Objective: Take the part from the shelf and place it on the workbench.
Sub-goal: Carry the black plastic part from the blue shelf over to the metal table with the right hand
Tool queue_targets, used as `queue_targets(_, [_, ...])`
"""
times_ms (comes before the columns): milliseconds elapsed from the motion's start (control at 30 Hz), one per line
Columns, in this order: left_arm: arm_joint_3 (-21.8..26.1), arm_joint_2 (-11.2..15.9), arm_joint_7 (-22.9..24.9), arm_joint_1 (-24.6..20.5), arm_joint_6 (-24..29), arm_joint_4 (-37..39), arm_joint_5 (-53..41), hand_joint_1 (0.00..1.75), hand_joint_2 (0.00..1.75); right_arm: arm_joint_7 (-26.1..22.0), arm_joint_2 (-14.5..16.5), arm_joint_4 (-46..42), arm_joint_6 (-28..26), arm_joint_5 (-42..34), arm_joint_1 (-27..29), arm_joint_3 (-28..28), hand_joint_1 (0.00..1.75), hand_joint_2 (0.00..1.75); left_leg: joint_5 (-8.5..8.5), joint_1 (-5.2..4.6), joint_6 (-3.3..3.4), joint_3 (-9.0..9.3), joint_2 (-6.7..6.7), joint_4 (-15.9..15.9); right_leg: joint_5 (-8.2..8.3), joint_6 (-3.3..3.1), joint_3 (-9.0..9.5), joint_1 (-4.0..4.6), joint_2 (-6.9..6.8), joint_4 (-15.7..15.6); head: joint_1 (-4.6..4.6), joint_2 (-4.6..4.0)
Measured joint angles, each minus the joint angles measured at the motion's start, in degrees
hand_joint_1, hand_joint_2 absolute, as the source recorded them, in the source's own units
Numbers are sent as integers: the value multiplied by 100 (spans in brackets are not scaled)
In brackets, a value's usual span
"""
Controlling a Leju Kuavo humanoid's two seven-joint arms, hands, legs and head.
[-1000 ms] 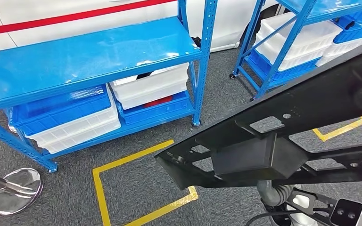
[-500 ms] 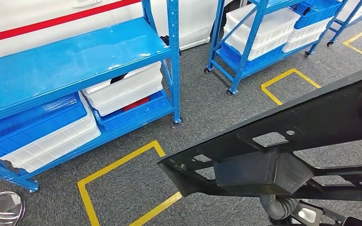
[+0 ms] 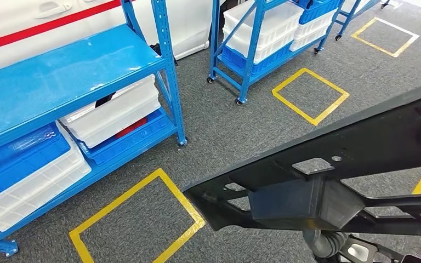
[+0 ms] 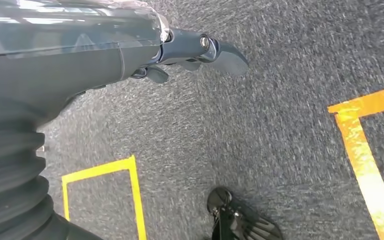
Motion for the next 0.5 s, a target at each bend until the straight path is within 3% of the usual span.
queue_targets(67, [4, -11, 15, -9, 15, 0, -4, 0, 175, 0, 0, -8, -7, 19, 24, -8, 175, 175, 42, 6, 87, 3, 137, -46, -109, 54, -85, 10, -189, 152, 1, 0])
queue_targets(133, [18, -19, 21, 0, 20, 0, -4, 0, 175, 0, 1, -15, -8, 33, 31, -12, 175, 175, 63, -8, 147, 0, 286, -73, -442, 92, -344, 13, -518, 706, 2, 0])
queue_targets(200, [44, -21, 39, 24, 33, 0, -5, 0, 175, 0, 2, -16, -20, 48, 36, -12, 175, 175, 61, -30, 164, -15, 443, -72, -746, 128, -677, -14, -628, 1410, 2, 0])
queue_targets(233, [59, -23, 51, 28, 52, 0, -6, 0, 175, 0, 2, -15, -37, 62, 40, -12, 175, 175, 59, -36, 165, -20, 522, -71, -771, 143, -751, -27, -644, 1575, 2, 0])
queue_targets(267, [72, -29, 62, 24, 76, 0, -7, 0, 175, 0, 2, -15, -67, 87, 45, -12, 175, 175, 57, -38, 163, -23, 596, -69, -689, 154, -711, -36, -664, 1523, 2, 0])
queue_targets(300, [81, -39, 68, 15, 98, 0, -8, 0, 175, 0, 2, -15, -107, 122, 54, -11, 175, 175, 53, -39, 157, -20, 660, -67, -526, 156, -554, -41, -705, 1250, 2, 0])
queue_targets(367, [90, -67, 70, -10, 119, 0, -13, 0, 175, 0, 1, -21, -210, 191, 87, -6, 175, 175, 34, -56, 126, 1, 757, -58, -218, 121, -95, -17, -935, 444, 2, 0])
queue_targets(433, [92, -91, 62, -30, 102, 0, -26, 0, 175, 0, 0, -44, -298, 235, 147, 20, 175, 175, 13, -79, 71, 25, 835, -51, -134, 51, 132, 29, -1078, 4, 2, 0])
queue_targets(500, [93, -115, 51, -53, 84, 0, -47, 0, 175, 0, -7, -76, -340, 265, 223, 75, 175, 175, 2, -83, 5, 53, 932, -64, -135, -22, 126, 51, -984, -42, 1, 0])
